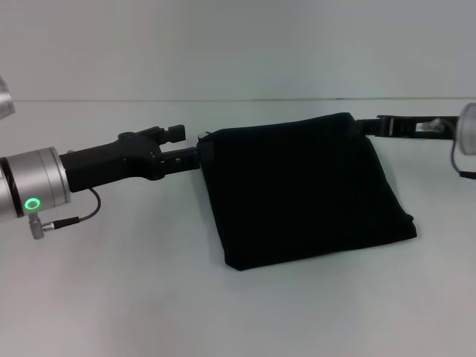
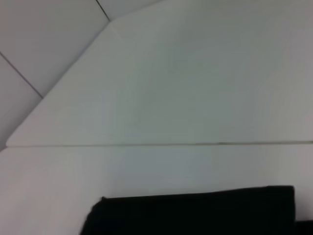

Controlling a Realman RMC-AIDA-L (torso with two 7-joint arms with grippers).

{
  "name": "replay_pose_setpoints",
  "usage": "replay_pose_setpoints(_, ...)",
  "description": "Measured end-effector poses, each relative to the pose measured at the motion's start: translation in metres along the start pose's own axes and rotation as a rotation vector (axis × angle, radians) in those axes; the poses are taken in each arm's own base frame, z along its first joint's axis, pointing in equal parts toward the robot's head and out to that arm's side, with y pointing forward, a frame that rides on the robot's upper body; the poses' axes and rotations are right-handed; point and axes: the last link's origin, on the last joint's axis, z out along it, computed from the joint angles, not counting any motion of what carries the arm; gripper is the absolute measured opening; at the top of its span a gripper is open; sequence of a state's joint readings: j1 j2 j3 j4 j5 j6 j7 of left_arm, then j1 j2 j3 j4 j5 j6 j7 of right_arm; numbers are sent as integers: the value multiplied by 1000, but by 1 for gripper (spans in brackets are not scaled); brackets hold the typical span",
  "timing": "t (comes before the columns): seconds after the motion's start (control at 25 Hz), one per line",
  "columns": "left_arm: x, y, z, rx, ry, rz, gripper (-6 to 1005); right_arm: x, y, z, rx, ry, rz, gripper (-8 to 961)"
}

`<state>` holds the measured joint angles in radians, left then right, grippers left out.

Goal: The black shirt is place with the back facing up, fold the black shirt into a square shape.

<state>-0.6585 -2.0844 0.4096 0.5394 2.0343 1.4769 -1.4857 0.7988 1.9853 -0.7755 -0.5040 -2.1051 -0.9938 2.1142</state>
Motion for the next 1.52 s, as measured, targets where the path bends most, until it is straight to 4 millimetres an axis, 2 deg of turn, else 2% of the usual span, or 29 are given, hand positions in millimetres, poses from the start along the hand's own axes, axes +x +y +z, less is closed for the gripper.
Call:
replay_pose_setpoints(0.36, 1, -4, 2, 28, 2, -10, 887, 18, 9, 52, 225, 22, -161, 190)
replay_pose_setpoints(0.64, -1, -8, 6, 52, -4, -24, 888, 13, 12, 64, 350, -24, -254, -1)
replay_pose_setpoints(0.8, -2, -10, 6, 67, -8, -25, 888, 3, 5, 60, 414, -77, -253, 4)
replay_pose_setpoints(1.0, -5, -15, 10, 111, -13, -69, 887, -9, -9, 43, 424, -163, -180, 9)
replay_pose_setpoints(1.16, -5, -24, 14, 166, -17, -167, 888, -11, -14, 29, 361, -185, -128, 14)
replay_pose_setpoints(1.4, -9, -31, 28, 234, -58, -271, 888, -4, -15, 7, 176, -132, -62, 21)
replay_pose_setpoints(1.52, -10, -31, 40, 251, -110, -299, 887, -1, -14, -9, 85, -119, -45, 125)
